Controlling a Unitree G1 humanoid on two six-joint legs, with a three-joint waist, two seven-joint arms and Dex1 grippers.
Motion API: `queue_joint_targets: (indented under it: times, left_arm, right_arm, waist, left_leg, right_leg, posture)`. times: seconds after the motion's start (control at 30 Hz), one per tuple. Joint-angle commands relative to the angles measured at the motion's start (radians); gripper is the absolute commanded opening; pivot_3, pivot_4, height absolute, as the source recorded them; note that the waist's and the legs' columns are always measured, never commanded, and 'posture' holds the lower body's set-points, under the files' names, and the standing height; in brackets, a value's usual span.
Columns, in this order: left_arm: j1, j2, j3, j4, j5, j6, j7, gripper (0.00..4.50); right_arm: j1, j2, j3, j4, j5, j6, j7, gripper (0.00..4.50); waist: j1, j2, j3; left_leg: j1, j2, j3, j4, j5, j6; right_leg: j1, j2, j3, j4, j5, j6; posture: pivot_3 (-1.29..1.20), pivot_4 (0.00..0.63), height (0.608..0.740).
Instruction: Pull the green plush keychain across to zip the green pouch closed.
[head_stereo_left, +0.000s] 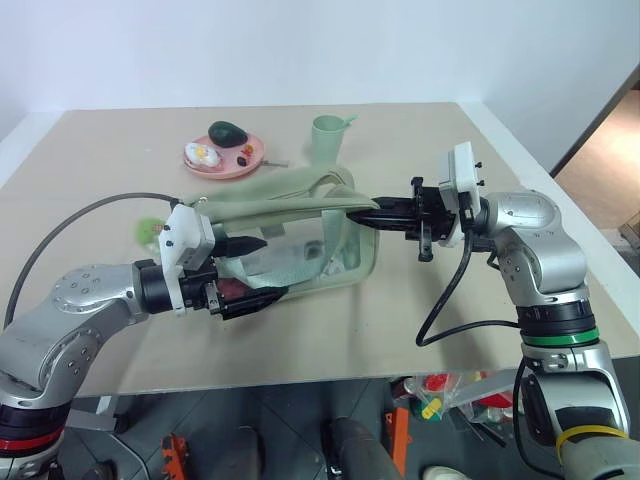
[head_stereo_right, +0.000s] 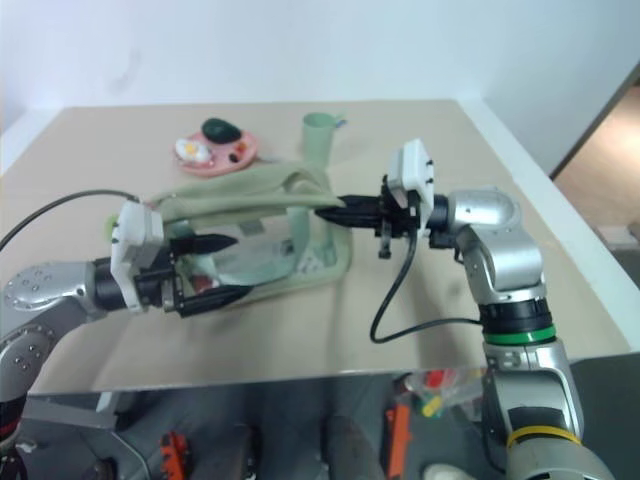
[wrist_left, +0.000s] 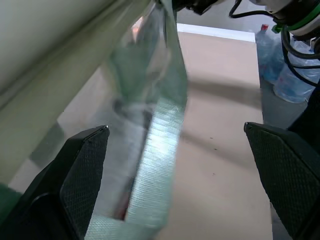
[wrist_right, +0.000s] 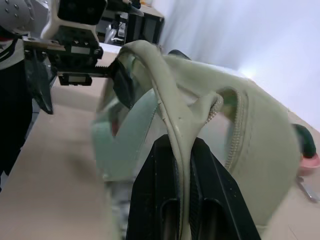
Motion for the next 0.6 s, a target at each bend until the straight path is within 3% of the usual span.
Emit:
queue_joint_targets:
  times: [0.03,0.3,0.6]
  left_arm:
    - [-0.02,0.011,0.008,-0.014,-0.002,-0.012,-0.011,4.5]
    - [-0.032,0.002,-0.006,-0.001,0.007,-0.02,-0.021,4.5]
    - [-0.05,-0.014,-0.026,0.019,0.019,-0.032,-0.031,4.5]
  right_arm:
    - [0.006,-0.002,-0.039,0.04,-0.011,-0.063,-0.019,0.03]
    - [-0.023,0.003,-0.096,0.066,0.029,-0.033,-0.083,0.03]
    - [0.046,0.006,-0.076,0.106,-0.025,-0.101,-0.078,0.03]
  waist:
    - [0.0,0.0,0.0]
    - [0.0,0.0,0.0]
    - [-0.001,0.0,0.0]
  left_leg:
    - [0.0,0.0,0.0,0.0,0.0,0.0]
    - [0.0,0.0,0.001,0.0,0.0,0.0]
    - [0.0,0.0,0.002,0.0,0.0,0.0]
  right_leg:
    - [0.0,0.0,0.0,0.0,0.0,0.0]
    - [0.0,0.0,0.001,0.0,0.001,0.002]
    - [0.0,0.0,0.002,0.0,0.001,0.002]
  posture:
    - [0.0,0.15,0.74]
    - [0.0,0.15,0.74]
    - [0.0,0.15,0.74]
